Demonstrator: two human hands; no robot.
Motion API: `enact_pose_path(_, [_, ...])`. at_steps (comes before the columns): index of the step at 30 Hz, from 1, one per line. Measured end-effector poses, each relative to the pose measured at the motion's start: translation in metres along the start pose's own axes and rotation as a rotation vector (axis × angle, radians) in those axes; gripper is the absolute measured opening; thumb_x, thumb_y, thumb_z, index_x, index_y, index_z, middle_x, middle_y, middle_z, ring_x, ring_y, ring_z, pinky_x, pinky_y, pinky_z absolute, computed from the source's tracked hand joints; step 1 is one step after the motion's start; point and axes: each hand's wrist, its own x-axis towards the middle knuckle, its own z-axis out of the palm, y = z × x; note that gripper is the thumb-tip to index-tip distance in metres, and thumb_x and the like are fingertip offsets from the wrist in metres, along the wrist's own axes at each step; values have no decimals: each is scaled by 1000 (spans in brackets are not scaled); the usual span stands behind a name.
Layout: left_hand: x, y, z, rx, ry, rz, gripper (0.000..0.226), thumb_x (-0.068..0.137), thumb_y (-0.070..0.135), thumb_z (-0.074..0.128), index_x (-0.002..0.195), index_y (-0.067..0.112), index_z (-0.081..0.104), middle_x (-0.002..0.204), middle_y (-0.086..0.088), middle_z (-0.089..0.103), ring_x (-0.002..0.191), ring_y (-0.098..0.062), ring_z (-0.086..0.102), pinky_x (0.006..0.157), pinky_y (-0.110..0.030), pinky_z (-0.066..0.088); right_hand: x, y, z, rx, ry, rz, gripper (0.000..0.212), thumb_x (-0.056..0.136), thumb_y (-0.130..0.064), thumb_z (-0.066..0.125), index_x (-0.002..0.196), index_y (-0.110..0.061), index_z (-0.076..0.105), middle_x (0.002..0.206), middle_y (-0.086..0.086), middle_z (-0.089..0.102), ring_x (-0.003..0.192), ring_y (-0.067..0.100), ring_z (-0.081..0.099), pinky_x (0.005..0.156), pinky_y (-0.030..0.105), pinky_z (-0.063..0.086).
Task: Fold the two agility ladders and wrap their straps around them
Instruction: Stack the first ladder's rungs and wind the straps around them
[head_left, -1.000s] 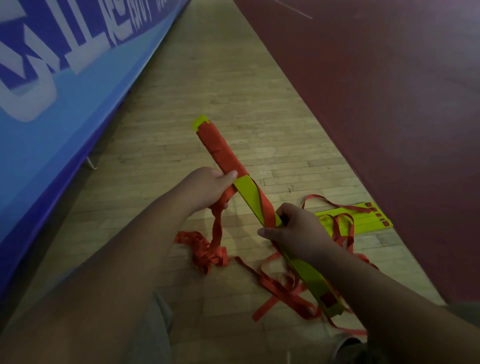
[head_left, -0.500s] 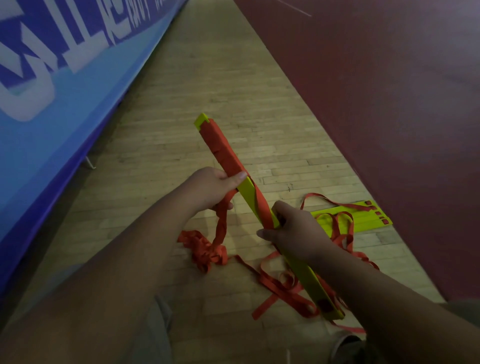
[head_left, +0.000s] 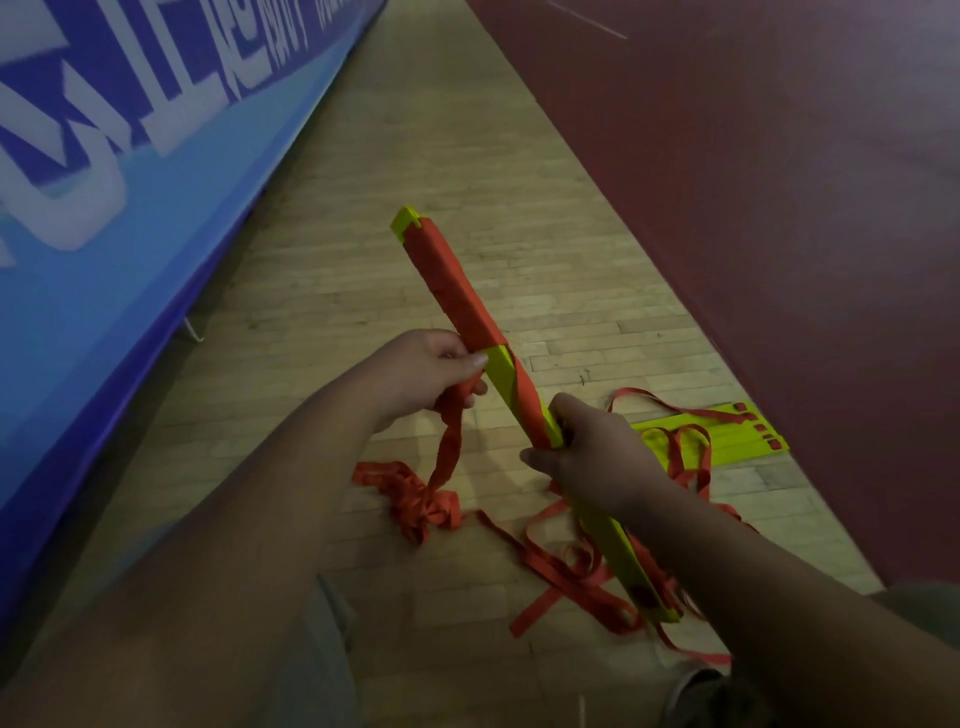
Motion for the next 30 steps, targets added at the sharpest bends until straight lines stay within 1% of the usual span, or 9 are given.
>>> enact_pose_path(3, [-13, 17, 5, -11, 44, 14, 35, 104, 54, 67, 108, 20, 76, 91, 3, 84, 84, -15, 81, 84, -42, 66, -5, -9, -5, 14, 33, 6, 35, 90, -48, 86, 92, -31, 55, 83, -3, 70, 74, 20, 72, 73, 53, 65])
enact_pose_path(5, [-21, 31, 6, 57, 109, 23, 49, 99, 68, 65, 105, 22, 78, 86, 7, 83, 82, -13, 81, 85, -43, 67, -9, -18, -10, -29, 66, -1, 34, 91, -49, 84, 92, -31, 54, 82, -5, 68, 74, 18, 69, 73, 52, 65])
enact_pose_path(8, [-28, 55, 5, 85, 207, 19, 61, 92, 78, 65, 98, 19, 78, 77, 7, 81, 74, -13, 80, 86, -46, 68, -14, -36, -22, -122, 119, -30, 34, 92, -50, 80, 93, -32, 52, 81, -7, 66, 74, 18, 67, 72, 51, 64])
enact_pose_path(14, [-46, 107, -19, 39, 324, 91, 53, 95, 70, 68, 96, 18, 80, 78, 5, 81, 71, -13, 80, 92, -49, 66, -24, -89, -69, -215, 213, -67, 36, 96, -48, 78, 93, -29, 47, 83, -6, 62, 74, 20, 63, 62, 39, 51])
enact_pose_path(18, [-65, 147, -52, -16, 346, 199, 50, 99, 65, 68, 99, 16, 81, 83, 3, 83, 72, -14, 81, 83, -41, 68, -31, -132, -106, -123, 183, -76, 41, 94, -50, 81, 105, -28, 48, 91, -4, 66, 75, 15, 66, 59, 34, 50])
enact_pose_path(20, [-77, 168, -69, -24, 363, 252, 49, 102, 61, 67, 102, 14, 81, 86, 1, 83, 73, -14, 81, 74, -35, 68, -34, -153, -126, -37, 132, -76, 43, 94, -50, 82, 113, -28, 50, 97, -2, 68, 81, 16, 69, 64, 34, 55])
enact_pose_path(23, [-96, 195, -96, -76, 356, 333, 49, 103, 57, 68, 104, 10, 81, 91, -3, 83, 78, -20, 82, 85, -46, 69, -41, -178, -156, 87, 45, -107, 46, 96, -51, 79, 125, -26, 55, 109, 1, 69, 95, 18, 72, 79, 40, 62])
enact_pose_path(26, [-118, 219, -116, -83, 364, 397, 48, 104, 57, 66, 106, 12, 81, 92, -1, 83, 80, -20, 81, 90, -49, 67, -50, -196, -184, 182, -36, -168, 36, 98, -48, 79, 120, -23, 68, 110, 5, 76, 100, 20, 77, 96, 51, 65])
enact_pose_path(30, [-150, 244, -137, -108, 365, 481, 48, 107, 54, 63, 112, 10, 79, 95, -3, 80, 79, -16, 78, 91, -48, 66, -69, -222, -216, 259, -75, -221, 31, 98, -45, 80, 118, -22, 74, 112, 10, 77, 104, 25, 78, 97, 48, 64])
